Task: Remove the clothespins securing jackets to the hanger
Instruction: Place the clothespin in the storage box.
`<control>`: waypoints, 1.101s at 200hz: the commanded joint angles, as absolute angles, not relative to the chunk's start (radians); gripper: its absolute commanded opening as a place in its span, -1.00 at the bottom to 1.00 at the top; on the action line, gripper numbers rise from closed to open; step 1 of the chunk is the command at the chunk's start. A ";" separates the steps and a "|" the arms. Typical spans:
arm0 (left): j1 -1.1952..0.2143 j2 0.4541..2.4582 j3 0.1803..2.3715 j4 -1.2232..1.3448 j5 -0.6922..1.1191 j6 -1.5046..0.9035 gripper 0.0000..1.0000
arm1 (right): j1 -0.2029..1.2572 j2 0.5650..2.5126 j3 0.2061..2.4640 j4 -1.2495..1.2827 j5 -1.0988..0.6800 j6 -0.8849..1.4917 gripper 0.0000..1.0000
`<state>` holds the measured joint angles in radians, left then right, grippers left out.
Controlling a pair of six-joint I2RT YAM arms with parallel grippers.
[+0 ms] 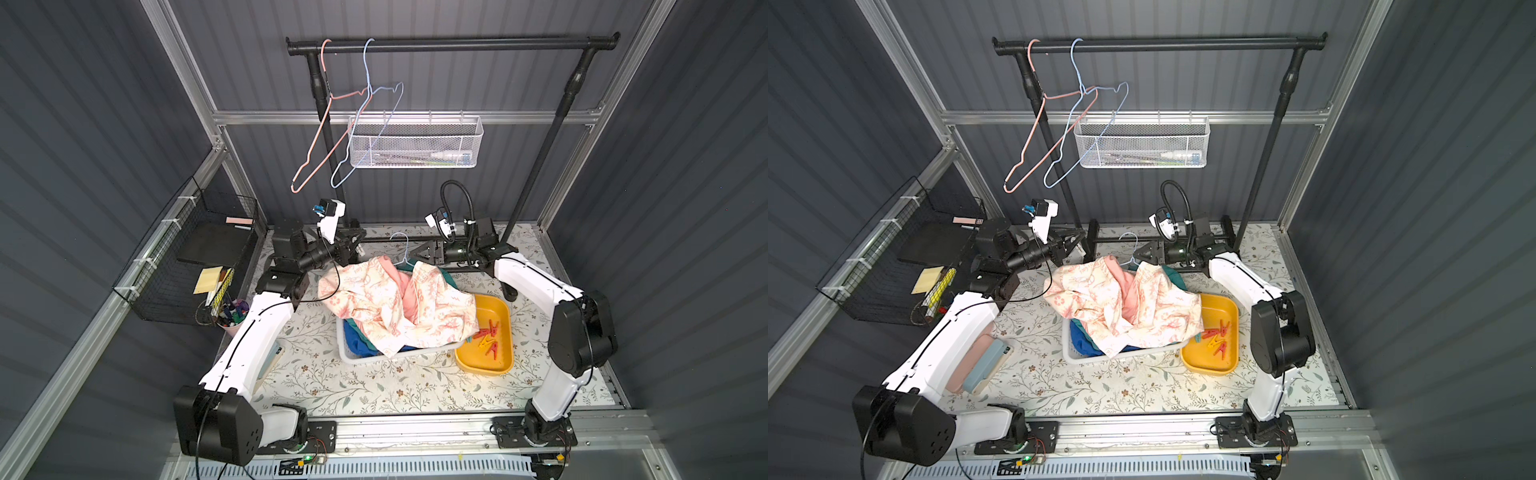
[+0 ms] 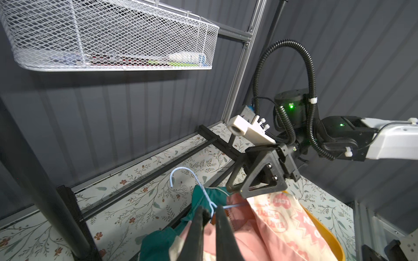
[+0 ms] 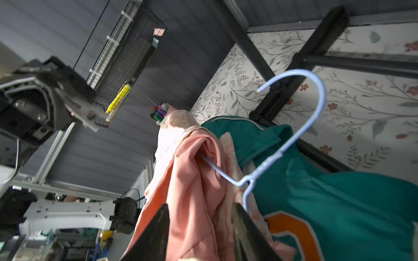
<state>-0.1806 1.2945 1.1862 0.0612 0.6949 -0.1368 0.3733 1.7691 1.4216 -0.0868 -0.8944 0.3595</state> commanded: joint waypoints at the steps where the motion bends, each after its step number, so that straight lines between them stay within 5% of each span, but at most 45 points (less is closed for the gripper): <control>1: -0.200 1.300 1.181 0.120 0.676 -0.216 -1.00 | 0.416 1.659 1.422 -0.130 -0.709 0.286 0.20; 39: -0.257 1.337 1.187 0.155 0.592 -0.344 -1.00 | 0.600 1.588 1.491 -0.317 -0.417 0.080 0.43; 99: -0.316 1.357 1.203 0.174 0.528 -0.422 -1.00 | 0.765 1.600 1.558 -0.325 -0.330 -0.016 0.56; 220: -0.330 1.331 1.160 0.172 0.557 -0.415 -1.00 | 0.771 1.716 1.710 -0.344 -0.251 -0.038 0.00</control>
<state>-0.3248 1.3510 1.1812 0.1516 0.5407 -0.4118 0.7704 1.7096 1.6718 -0.3309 -0.2649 -0.0109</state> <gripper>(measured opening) 0.127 0.535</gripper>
